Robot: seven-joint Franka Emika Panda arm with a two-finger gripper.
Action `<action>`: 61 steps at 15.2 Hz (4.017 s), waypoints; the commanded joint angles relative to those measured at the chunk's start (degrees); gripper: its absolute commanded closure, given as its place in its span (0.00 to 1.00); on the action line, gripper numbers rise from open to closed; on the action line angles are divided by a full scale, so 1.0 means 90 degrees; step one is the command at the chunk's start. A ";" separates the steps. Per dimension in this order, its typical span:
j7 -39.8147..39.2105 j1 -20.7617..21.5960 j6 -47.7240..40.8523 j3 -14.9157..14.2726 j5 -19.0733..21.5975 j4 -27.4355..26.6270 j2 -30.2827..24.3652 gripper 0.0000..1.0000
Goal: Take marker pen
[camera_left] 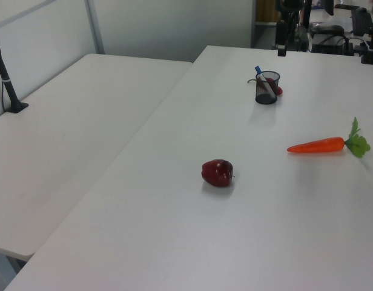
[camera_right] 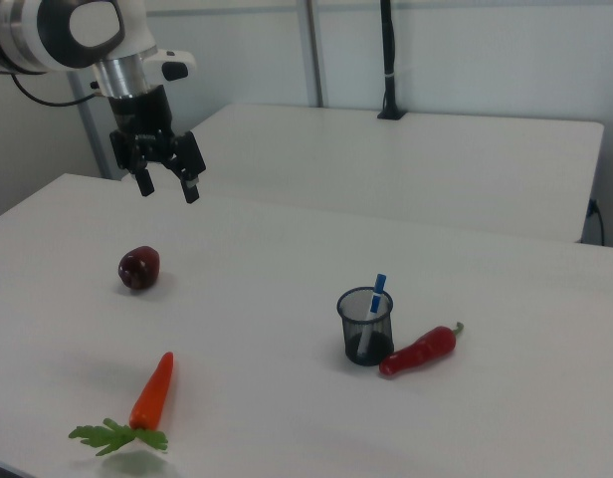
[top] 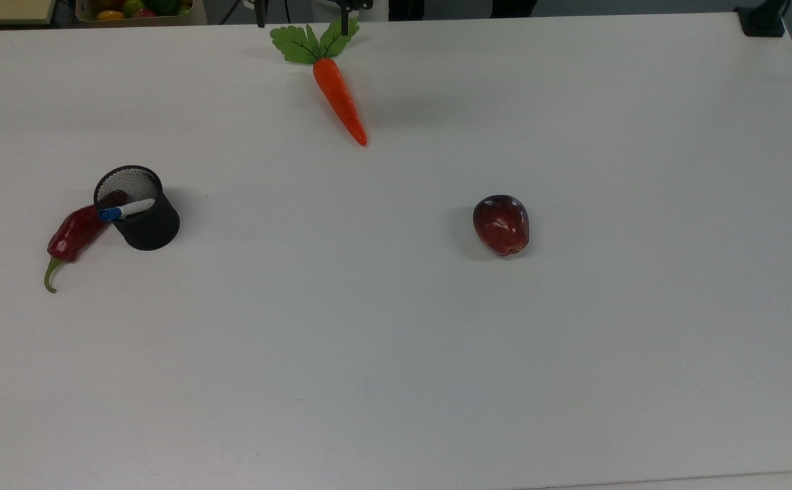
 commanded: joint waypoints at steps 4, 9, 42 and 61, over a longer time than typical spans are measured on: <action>-0.0323 0.0050 -0.0065 -0.0044 0.0121 -0.0077 -0.0023 0.00; -0.0527 -0.0037 0.0003 -0.0092 0.0053 -0.0038 0.0046 0.00; -0.1368 -0.2362 0.4749 -0.0102 0.0150 -0.0077 0.2633 0.63; -0.1319 -0.2362 0.4642 -0.0083 0.0346 -0.0028 0.2127 0.87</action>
